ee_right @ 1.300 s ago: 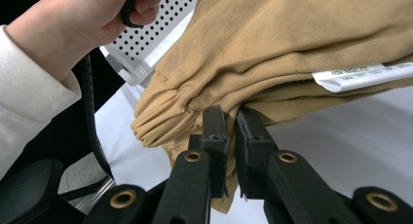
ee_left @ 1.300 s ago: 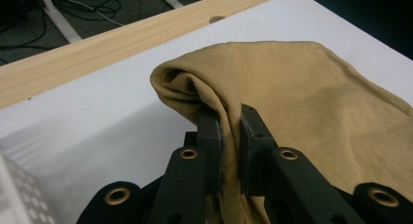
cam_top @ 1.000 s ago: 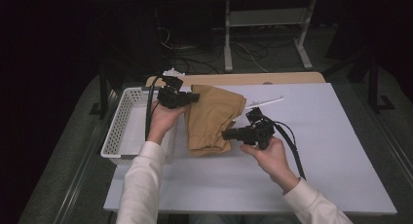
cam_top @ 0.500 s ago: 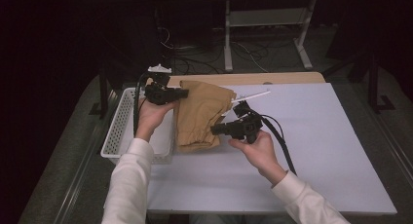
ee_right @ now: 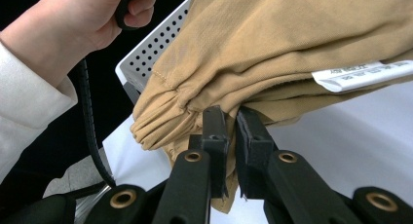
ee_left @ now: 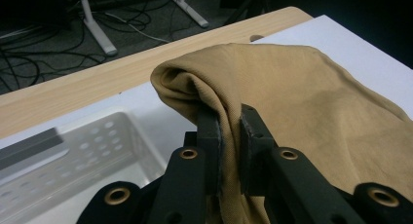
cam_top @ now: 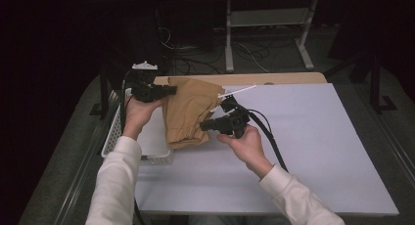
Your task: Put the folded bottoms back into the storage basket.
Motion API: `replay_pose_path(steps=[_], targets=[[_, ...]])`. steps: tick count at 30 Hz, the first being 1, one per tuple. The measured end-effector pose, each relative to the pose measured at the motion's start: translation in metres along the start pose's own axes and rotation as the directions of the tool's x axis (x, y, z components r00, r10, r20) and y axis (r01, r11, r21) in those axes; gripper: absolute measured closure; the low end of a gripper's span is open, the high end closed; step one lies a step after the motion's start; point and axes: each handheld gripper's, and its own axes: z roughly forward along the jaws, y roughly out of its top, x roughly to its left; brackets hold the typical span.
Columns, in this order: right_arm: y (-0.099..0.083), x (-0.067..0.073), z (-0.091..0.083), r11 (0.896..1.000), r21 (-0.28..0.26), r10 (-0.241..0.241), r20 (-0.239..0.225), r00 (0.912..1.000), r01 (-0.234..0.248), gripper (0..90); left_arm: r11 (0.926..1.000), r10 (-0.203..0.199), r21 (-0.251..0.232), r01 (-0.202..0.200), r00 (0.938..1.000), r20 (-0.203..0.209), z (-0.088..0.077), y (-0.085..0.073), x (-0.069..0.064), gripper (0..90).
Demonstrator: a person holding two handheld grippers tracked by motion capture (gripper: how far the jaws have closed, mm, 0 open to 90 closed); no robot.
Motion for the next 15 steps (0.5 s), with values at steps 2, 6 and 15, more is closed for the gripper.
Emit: replay_pose_path(steps=[2,6,15], targets=[[0.002,0.003,0.004,1.000,0.001,-0.003,-0.003,1.0000,0.003,82.1,1.0000,-0.002,-0.002,0.002,1.0000,-0.003,-0.004,-0.001,0.003,81.7],[0.007,0.007,0.010,1.000,0.007,-0.010,-0.007,0.9999,0.010,82.0,0.9999,-0.010,-0.013,0.010,0.9999,-0.011,-0.012,-0.002,0.009,81.7],[0.019,0.018,0.019,1.000,0.013,-0.023,-0.008,0.9997,0.023,82.1,0.9997,0.004,-0.023,-0.005,0.9998,-0.018,-0.027,0.001,0.020,81.7]])
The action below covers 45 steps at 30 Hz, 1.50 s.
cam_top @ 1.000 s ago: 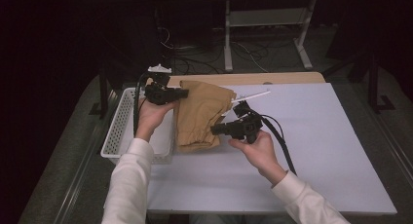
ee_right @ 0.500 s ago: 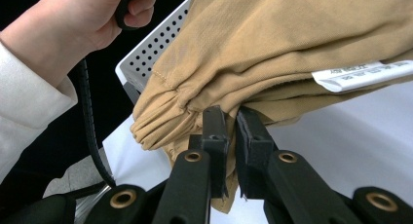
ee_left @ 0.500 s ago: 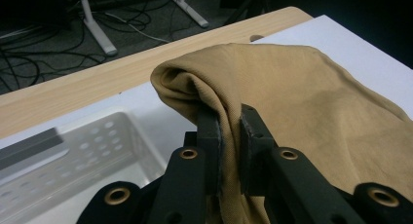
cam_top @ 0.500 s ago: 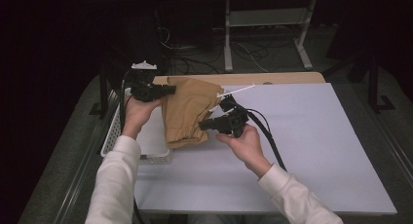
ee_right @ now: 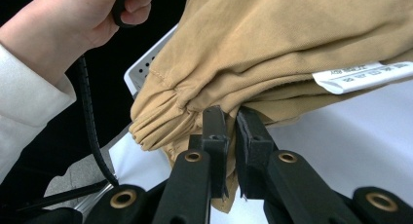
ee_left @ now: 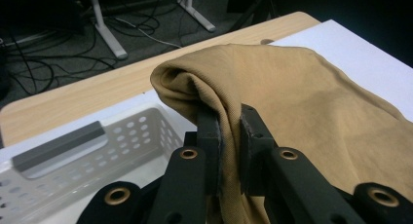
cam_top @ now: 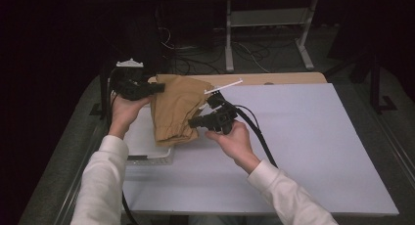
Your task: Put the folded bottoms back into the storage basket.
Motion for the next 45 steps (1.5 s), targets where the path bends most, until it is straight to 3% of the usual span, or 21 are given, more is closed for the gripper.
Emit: replay_pose_path(steps=[12,35,45], targets=[[0.014,0.013,0.014,1.000,0.009,-0.030,-0.006,0.9995,0.030,82.1,0.9999,-0.008,-0.014,0.007,0.9996,-0.028,-0.019,-0.005,0.016,81.7],[0.032,0.028,0.042,0.997,0.007,-0.073,0.007,0.9973,0.073,82.2,0.9984,-0.032,-0.048,0.029,0.9971,-0.069,-0.035,-0.017,0.044,81.7],[0.031,0.027,0.064,0.999,-0.013,-0.052,-0.013,0.9986,0.052,82.2,0.9980,-0.043,-0.051,0.038,0.9943,-0.097,-0.042,-0.024,0.059,81.7]])
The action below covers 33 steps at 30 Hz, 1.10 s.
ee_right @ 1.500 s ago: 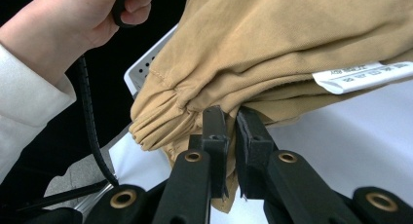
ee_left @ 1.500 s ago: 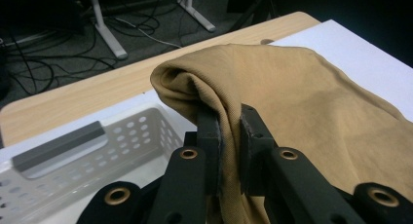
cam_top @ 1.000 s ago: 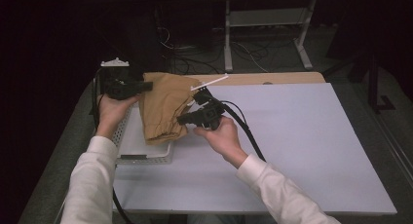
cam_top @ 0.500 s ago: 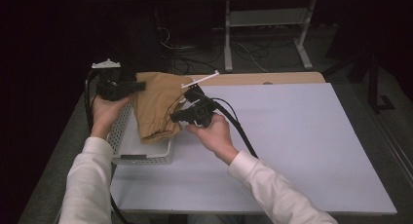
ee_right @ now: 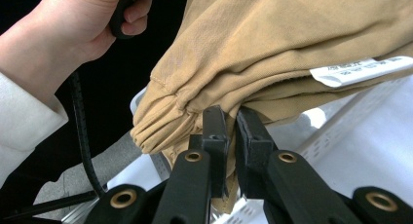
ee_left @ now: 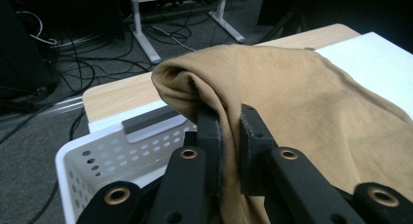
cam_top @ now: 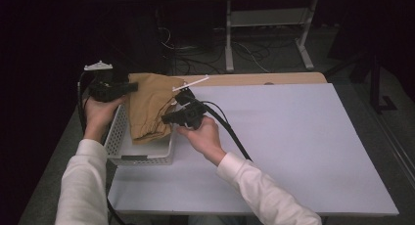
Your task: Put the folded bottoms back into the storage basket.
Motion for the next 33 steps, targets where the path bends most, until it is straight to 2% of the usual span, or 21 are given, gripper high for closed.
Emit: replay_pose_path(steps=[3,10,27,30,33], targets=[[0.000,0.001,0.006,1.000,-0.009,0.000,-0.001,1.0000,0.000,82.2,0.9999,-0.010,-0.012,0.010,1.0000,-0.001,-0.002,-0.003,0.006,81.6],[0.000,0.000,0.020,1.000,-0.017,0.004,-0.006,1.0000,-0.004,82.2,0.9997,-0.023,0.002,0.023,0.9992,-0.032,-0.001,-0.013,0.016,81.6],[-0.007,-0.009,0.049,1.000,-0.006,0.005,-0.009,0.9999,-0.005,82.2,0.9983,-0.055,0.018,0.056,0.9973,-0.049,0.010,-0.029,0.033,81.5],[-0.008,-0.012,0.052,1.000,-0.005,0.015,-0.015,0.9998,-0.015,82.2,0.9973,-0.071,0.015,0.072,0.9964,-0.046,0.014,-0.033,0.037,81.5],[-0.008,-0.017,0.055,1.000,-0.008,0.020,-0.016,0.9997,-0.020,82.3,0.9938,-0.109,0.016,0.110,0.9931,-0.044,0.018,-0.036,0.043,81.3]])
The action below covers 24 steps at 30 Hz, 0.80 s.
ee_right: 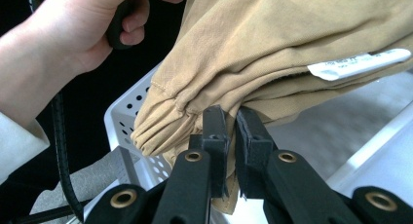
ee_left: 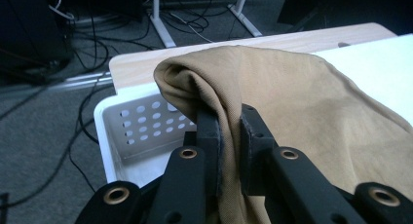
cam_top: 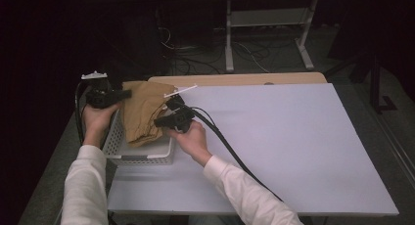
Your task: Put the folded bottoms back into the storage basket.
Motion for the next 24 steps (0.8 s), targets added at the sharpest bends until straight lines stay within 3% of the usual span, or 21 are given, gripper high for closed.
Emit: replay_pose_path(steps=[9,11,14,16,18,24], targets=[[-0.004,-0.007,0.014,1.000,0.021,0.013,-0.011,0.9998,-0.013,82.3,0.9984,-0.027,0.050,0.027,0.9996,-0.004,0.012,-0.009,0.011,80.5],[-0.006,-0.006,0.020,0.999,0.043,-0.001,-0.015,0.9999,0.001,81.1,0.9965,-0.044,0.071,0.044,0.9990,-0.004,0.013,-0.012,0.013,75.8],[-0.007,-0.007,0.026,0.996,0.088,0.001,-0.018,0.9998,0.001,66.7,0.9916,-0.096,0.088,0.095,0.9953,0.012,0.014,-0.017,0.018,58.0],[-0.007,-0.006,0.025,0.997,0.082,0.000,-0.028,0.9996,0.002,56.3,0.9923,-0.081,0.094,0.081,0.9967,-0.006,0.013,-0.019,0.015,50.2],[-0.005,-0.004,0.022,0.997,0.066,-0.035,-0.025,0.9991,0.037,47.1,0.9952,-0.054,0.080,0.057,0.9978,-0.037,0.011,-0.022,0.011,41.6],[-0.002,-0.006,0.016,0.992,0.074,-0.098,-0.054,0.9937,0.102,15.2,0.9961,-0.048,0.072,0.051,0.9979,-0.043,0.010,-0.020,0.002,20.0]])
